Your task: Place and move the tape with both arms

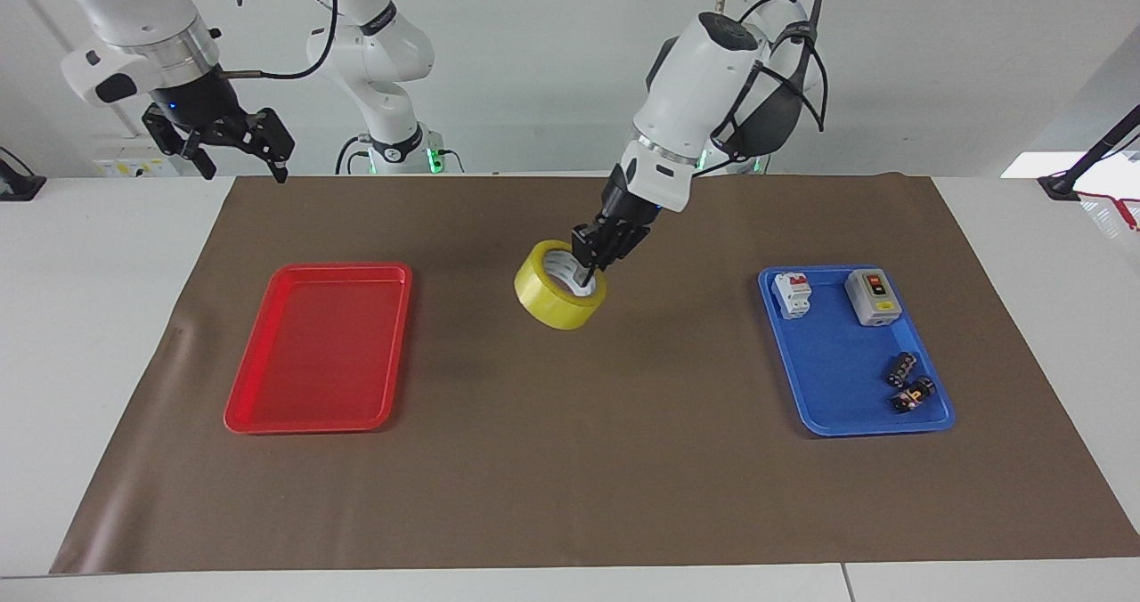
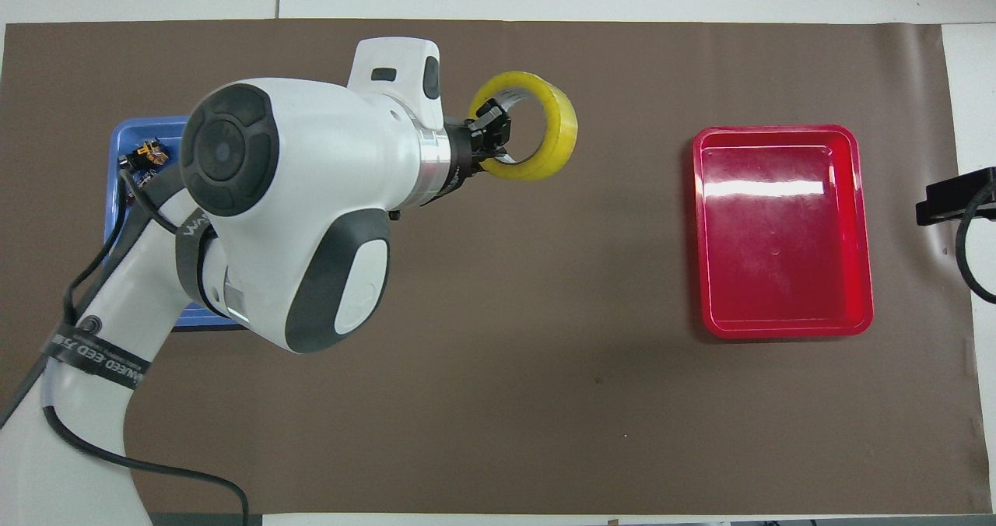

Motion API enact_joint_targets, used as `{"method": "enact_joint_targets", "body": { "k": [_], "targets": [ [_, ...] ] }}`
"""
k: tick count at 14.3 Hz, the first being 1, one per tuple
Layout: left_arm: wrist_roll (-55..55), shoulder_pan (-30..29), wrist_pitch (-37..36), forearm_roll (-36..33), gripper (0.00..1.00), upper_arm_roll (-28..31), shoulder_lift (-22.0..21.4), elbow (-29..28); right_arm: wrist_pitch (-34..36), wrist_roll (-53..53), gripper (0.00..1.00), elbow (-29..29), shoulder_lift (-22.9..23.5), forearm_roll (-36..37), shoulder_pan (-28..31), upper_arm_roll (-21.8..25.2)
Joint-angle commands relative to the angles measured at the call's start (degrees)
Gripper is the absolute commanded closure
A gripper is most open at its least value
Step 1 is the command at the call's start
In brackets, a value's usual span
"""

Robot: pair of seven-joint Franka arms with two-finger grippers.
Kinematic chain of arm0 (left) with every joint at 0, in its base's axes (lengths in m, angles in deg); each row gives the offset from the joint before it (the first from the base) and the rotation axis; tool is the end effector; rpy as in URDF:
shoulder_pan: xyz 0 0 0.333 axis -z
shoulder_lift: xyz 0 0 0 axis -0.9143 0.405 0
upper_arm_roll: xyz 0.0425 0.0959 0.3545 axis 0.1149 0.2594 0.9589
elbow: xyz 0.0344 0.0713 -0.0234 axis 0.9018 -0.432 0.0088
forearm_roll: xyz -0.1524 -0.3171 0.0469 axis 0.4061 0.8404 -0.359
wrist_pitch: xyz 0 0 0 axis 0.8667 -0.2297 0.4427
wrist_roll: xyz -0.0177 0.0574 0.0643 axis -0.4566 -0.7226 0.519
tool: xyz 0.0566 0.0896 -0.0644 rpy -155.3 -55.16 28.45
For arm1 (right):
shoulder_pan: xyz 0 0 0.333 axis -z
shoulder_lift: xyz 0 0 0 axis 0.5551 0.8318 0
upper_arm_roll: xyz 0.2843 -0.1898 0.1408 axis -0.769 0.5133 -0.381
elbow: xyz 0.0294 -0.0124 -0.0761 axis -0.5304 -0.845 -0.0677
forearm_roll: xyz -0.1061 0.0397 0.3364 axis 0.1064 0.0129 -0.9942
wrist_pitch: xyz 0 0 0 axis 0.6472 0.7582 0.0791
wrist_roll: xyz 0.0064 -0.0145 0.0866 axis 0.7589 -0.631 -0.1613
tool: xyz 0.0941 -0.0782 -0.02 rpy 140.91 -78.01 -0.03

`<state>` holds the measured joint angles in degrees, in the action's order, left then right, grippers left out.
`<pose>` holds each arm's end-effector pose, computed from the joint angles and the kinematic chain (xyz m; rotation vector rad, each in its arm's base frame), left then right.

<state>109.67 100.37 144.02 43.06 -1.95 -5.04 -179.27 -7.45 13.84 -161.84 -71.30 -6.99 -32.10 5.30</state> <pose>0.5048 -0.3997 0.5985 2.5176 0.7249 0.1465 0.4802 -0.0264 0.6879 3.1164 -0.1212 -0.0504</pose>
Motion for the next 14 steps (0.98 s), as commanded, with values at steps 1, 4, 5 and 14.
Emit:
{"method": "enact_joint_targets", "body": {
  "k": [1,4,5,14],
  "targets": [
    [2.59,2.82,2.65,2.21,1.00,0.91,0.69,1.46,-0.04,-1.18,0.00,-1.55,-1.23,-0.85,0.40,-0.04],
    [3.56,5.02,3.54,2.56,1.00,0.83,0.69,1.46,0.05,-1.27,0.00,-3.39,-2.20,-0.94,0.75,-0.04],
    [3.48,5.46,3.54,3.43,1.00,0.91,0.69,1.37,-0.04,-1.27,0.00,-3.40,-2.20,-0.85,0.75,-0.04],
    [3.48,5.91,3.63,6.78,1.00,0.65,0.69,1.37,-0.22,-1.27,0.00,-3.22,-2.11,-0.85,0.67,-0.04]
  ]
}}
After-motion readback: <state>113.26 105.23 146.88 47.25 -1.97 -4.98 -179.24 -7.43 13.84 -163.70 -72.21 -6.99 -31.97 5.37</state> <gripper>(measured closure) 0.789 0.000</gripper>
